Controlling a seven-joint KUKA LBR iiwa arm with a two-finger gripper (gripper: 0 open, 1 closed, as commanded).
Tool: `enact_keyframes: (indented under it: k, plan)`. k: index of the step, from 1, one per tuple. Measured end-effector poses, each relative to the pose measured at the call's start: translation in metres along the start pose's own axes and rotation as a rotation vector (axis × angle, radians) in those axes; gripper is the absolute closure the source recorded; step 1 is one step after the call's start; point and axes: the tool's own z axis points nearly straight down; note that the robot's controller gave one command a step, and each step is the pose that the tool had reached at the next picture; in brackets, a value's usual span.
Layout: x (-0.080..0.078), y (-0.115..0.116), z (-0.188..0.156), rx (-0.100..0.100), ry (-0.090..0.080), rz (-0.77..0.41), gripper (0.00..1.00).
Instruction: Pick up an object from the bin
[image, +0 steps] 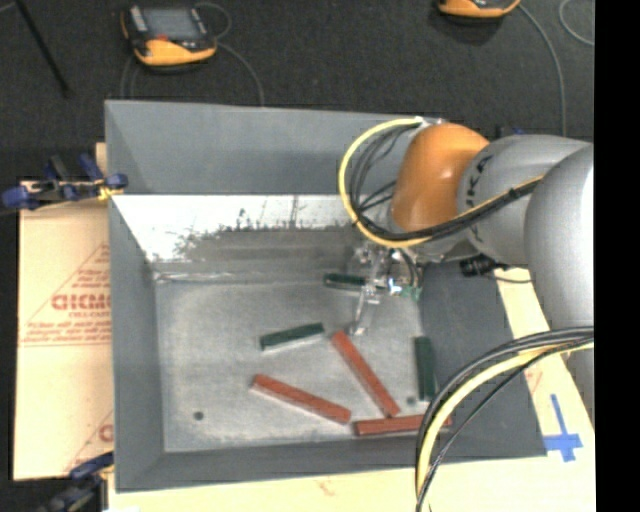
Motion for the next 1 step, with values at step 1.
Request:
enact_keyframes:
  k: [1]
  plan:
    - [0.0, 0.0037, -0.0015, -0.001, -0.009, 0.047, 1.0]
